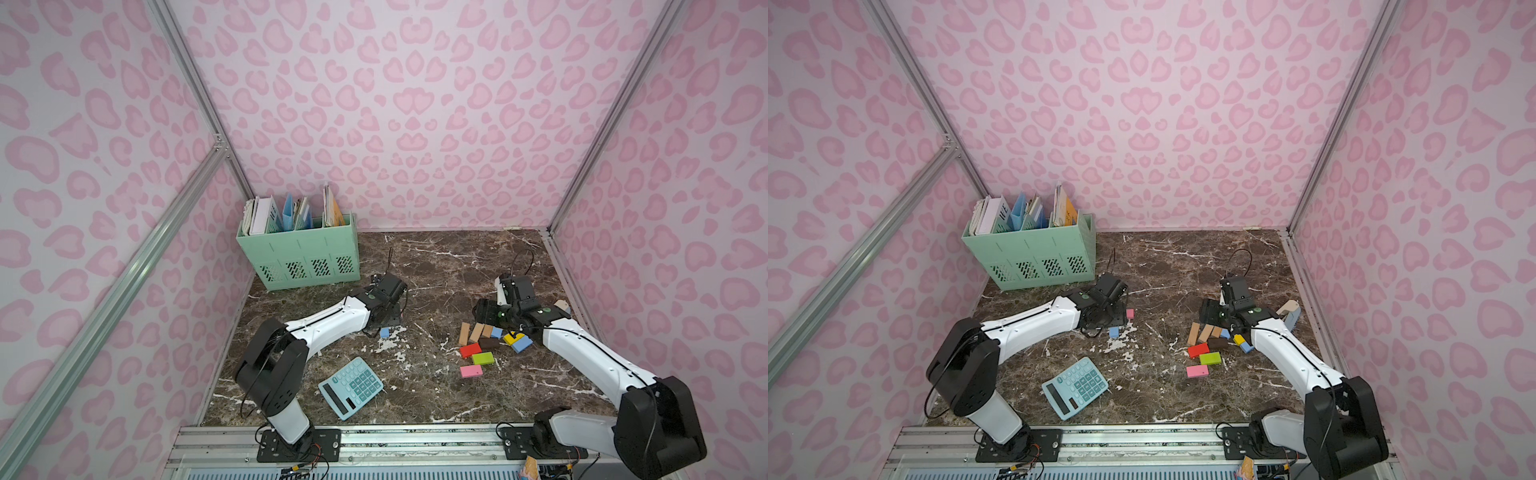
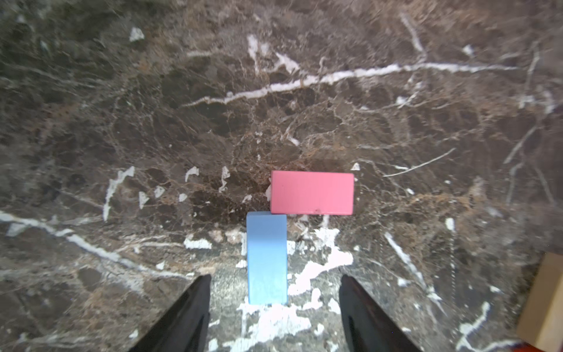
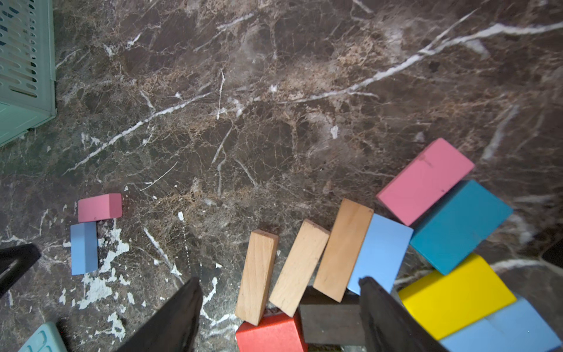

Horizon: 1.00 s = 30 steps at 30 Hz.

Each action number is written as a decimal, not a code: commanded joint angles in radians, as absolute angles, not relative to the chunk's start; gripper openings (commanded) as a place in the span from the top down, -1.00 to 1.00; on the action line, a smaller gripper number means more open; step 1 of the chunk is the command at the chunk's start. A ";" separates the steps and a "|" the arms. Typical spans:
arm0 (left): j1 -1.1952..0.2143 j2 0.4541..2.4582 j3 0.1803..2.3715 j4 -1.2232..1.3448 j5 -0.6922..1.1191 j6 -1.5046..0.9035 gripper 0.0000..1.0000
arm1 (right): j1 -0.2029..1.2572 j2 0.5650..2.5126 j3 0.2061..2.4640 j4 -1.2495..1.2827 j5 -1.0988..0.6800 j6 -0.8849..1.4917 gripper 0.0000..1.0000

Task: Assemble the number 8 with building blocks
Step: Assemble the building block at the center of the board, then pick up the building block from the center of the board.

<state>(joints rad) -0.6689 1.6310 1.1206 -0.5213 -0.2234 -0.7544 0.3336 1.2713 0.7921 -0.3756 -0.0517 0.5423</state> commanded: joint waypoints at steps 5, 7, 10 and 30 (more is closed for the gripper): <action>-0.669 1.435 1.089 -0.597 -0.257 -0.679 -0.65 | 0.248 1.351 0.851 -0.425 0.038 0.548 -0.65; -0.669 1.387 1.089 -0.624 -0.267 -0.662 -0.71 | 0.215 1.374 0.856 -0.415 0.046 0.546 -0.64; -0.669 1.318 1.092 -0.660 -0.287 -0.638 -0.77 | 0.169 1.420 0.871 -0.399 0.043 0.552 -0.62; -0.666 1.085 1.034 -0.694 -0.401 -0.459 -0.98 | 0.147 1.624 0.901 -0.322 0.026 0.652 -0.25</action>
